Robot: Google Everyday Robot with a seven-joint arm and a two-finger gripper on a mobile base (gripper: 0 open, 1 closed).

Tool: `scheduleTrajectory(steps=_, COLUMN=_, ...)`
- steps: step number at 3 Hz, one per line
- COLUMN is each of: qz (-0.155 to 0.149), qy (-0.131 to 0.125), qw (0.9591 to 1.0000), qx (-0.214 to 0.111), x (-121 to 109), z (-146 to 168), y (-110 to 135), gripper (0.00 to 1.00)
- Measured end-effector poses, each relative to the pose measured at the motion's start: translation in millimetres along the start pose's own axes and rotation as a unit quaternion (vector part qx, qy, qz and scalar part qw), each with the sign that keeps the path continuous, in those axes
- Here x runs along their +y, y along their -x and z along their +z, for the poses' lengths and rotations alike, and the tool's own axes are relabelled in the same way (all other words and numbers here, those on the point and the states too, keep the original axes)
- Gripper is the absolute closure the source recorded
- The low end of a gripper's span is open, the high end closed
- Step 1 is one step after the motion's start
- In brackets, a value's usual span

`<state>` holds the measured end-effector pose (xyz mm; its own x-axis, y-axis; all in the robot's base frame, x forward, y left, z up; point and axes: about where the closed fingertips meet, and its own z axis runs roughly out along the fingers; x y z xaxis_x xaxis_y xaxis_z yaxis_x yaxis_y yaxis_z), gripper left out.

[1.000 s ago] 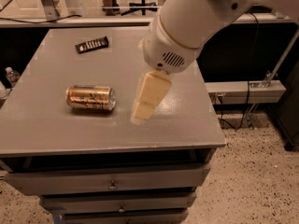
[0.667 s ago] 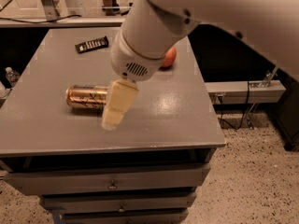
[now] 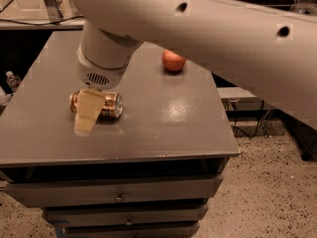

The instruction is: Place orange can upright

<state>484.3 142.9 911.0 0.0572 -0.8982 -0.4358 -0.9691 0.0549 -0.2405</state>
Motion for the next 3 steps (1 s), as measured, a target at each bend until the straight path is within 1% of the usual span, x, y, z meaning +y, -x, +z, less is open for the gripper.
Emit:
scheduleTrajectory(steps=1, qz=-0.001, qy=-0.012, qw=0.9996, qx=0.027, x=-13.5, z=24.3, y=13.5, gripper=0.0)
scheduleTrajectory(steps=2, qz=-0.001, qy=-0.018, qw=0.9984, qx=0.053, x=-24.3, z=42.2, y=23.5, gripper=0.0)
scheduleTrajectory(steps=3, qz=0.0, qy=-0.013, qw=0.9967, qx=0.08, x=-25.6, z=62.7, y=27.0, gripper=0.0)
